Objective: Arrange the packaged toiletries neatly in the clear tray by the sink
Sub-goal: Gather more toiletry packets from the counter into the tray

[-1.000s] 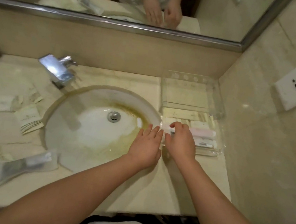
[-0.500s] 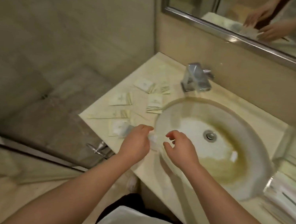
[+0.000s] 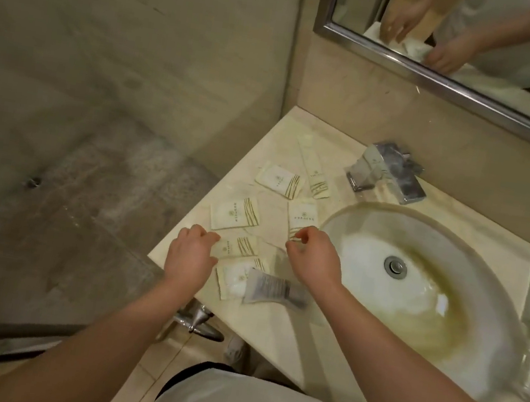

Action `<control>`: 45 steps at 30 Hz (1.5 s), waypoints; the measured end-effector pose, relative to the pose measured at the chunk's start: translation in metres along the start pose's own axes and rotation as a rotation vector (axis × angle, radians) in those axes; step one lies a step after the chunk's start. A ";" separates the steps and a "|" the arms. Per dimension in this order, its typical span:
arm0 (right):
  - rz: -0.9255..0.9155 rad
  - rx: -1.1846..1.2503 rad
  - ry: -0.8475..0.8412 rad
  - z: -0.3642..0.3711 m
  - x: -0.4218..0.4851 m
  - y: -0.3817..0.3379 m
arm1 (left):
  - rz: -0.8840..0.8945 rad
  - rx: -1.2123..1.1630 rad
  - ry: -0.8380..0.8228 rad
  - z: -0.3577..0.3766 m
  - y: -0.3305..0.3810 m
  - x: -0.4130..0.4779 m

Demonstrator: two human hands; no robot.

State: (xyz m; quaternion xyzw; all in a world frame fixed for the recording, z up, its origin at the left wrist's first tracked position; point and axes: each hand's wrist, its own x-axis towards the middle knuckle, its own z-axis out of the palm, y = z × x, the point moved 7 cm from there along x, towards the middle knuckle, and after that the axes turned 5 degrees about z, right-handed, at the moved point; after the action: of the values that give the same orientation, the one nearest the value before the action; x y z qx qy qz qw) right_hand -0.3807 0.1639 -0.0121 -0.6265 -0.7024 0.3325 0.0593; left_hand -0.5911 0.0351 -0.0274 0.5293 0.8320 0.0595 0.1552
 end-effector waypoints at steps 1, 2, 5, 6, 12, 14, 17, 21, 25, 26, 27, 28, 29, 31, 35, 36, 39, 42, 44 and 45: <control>0.011 -0.003 0.018 0.000 0.007 -0.002 | 0.008 0.004 -0.003 0.001 -0.001 0.003; 0.016 -0.008 0.032 -0.001 0.011 -0.003 | 0.003 0.000 -0.003 0.002 -0.002 0.004; 0.048 -0.007 0.049 0.001 0.023 -0.003 | -0.001 0.006 -0.073 0.004 -0.008 0.013; 0.057 -0.003 0.061 0.000 0.028 -0.003 | 0.014 -0.021 -0.089 0.004 -0.008 0.016; 0.132 0.008 0.249 -0.036 0.084 -0.014 | 0.083 -0.242 -0.036 -0.031 0.004 0.030; 0.191 0.023 0.272 -0.040 0.105 -0.013 | 0.086 -0.300 -0.041 -0.043 0.011 0.038; 0.280 -0.022 0.229 -0.030 0.125 -0.004 | 0.020 -0.479 -0.095 -0.046 0.017 0.048; 0.337 -0.064 0.177 -0.020 0.142 0.002 | -0.009 -0.630 -0.189 -0.043 0.027 0.051; 0.314 -0.052 0.109 -0.018 0.145 0.000 | -0.073 -0.771 -0.262 -0.042 0.030 0.055; 0.277 0.021 0.118 -0.020 0.143 -0.002 | -0.083 -0.795 -0.279 -0.042 0.032 0.056; 0.249 0.137 0.130 -0.025 0.138 -0.003 | -0.084 -0.815 -0.293 -0.042 0.035 0.057; 0.227 0.260 0.148 -0.031 0.130 -0.005 | -0.087 -0.829 -0.307 -0.043 0.038 0.058; 0.213 0.371 0.165 -0.038 0.121 -0.006 | -0.088 -0.843 -0.314 -0.044 0.041 0.059; 0.198 0.594 0.188 -0.057 0.096 -0.001 | -0.074 -0.860 -0.336 -0.047 0.054 0.058; 0.205 0.904 0.238 -0.096 0.033 0.030 | -0.010 -0.863 -0.405 -0.044 0.087 0.050; 0.223 0.945 0.258 -0.105 0.014 0.041 | 0.017 -0.851 -0.425 -0.042 0.099 0.047; 0.266 1.045 0.297 -0.129 -0.037 0.079 | 0.085 -0.802 -0.447 -0.036 0.142 0.031; 0.278 1.084 0.365 -0.153 -0.088 0.127 | 0.196 -0.758 -0.504 -0.027 0.199 0.007; 0.292 1.095 0.415 -0.167 -0.116 0.159 | 0.251 -0.733 -0.521 -0.018 0.236 -0.010; 0.304 1.101 0.428 -0.174 -0.132 0.177 | 0.264 -0.730 -0.523 -0.013 0.256 -0.023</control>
State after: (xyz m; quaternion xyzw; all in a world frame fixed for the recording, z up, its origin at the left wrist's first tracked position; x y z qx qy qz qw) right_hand -0.1168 0.1095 0.0706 -0.6500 -0.3027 0.5181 0.4662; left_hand -0.3662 0.1261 0.0567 0.5387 0.6150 0.2319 0.5270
